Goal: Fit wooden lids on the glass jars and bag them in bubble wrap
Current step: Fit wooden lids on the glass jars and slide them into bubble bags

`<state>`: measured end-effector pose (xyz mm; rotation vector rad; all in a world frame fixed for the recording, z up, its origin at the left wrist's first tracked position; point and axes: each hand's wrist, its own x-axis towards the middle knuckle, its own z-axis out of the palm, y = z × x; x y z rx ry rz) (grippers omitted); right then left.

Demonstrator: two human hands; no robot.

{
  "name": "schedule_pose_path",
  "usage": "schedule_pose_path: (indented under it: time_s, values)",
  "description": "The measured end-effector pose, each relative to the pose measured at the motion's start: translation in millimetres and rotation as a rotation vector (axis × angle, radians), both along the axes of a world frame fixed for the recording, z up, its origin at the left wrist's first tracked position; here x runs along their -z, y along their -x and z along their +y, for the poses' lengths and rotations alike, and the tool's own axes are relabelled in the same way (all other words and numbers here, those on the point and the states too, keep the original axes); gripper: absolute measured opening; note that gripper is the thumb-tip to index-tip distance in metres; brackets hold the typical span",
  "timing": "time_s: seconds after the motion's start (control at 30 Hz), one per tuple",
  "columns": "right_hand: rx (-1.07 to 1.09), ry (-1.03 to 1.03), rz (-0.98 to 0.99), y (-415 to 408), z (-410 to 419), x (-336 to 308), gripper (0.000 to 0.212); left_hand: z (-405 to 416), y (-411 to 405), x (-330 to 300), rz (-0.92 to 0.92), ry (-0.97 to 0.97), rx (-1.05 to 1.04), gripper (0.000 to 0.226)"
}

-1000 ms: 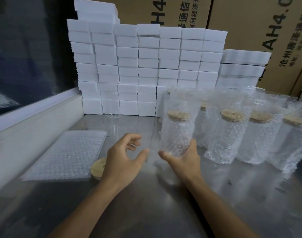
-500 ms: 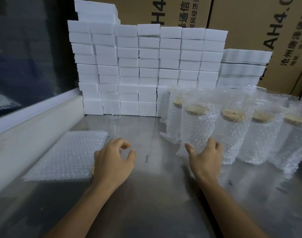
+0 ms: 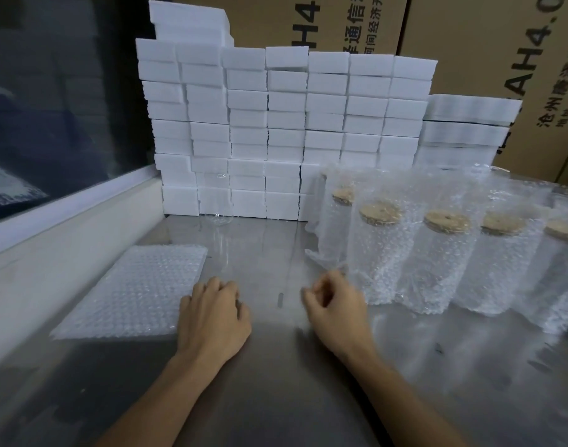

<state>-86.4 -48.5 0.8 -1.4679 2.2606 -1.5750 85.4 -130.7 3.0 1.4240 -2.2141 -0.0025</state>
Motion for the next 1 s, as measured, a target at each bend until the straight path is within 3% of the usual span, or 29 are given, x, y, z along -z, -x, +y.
schedule_pose_path:
  time_s: [0.1,0.3,0.4,0.53,0.73,1.0]
  values:
    - [-0.143,-0.276,0.192,-12,-10,3,0.017,-2,1,-3,-0.031,0.019,-0.066,0.027]
    - [-0.222,-0.272,0.314,-24,-50,5,0.016,-1,6,-2,-0.195,0.110,-0.154,0.033]
    - [-0.206,-0.266,0.247,-23,-82,5,0.012,0,8,0,-0.232,0.100,-0.192,0.035]
    - [-0.165,-0.169,-0.065,-21,-132,2,0.010,-1,12,1,-0.205,0.100,-0.155,0.029]
    - [-0.222,-0.036,-0.220,-22,-211,3,0.037,-1,13,1,-0.122,0.119,-0.063,0.020]
    - [-0.249,-0.002,-0.302,-30,-309,-3,0.094,-8,18,2,-0.072,0.099,-0.019,0.023]
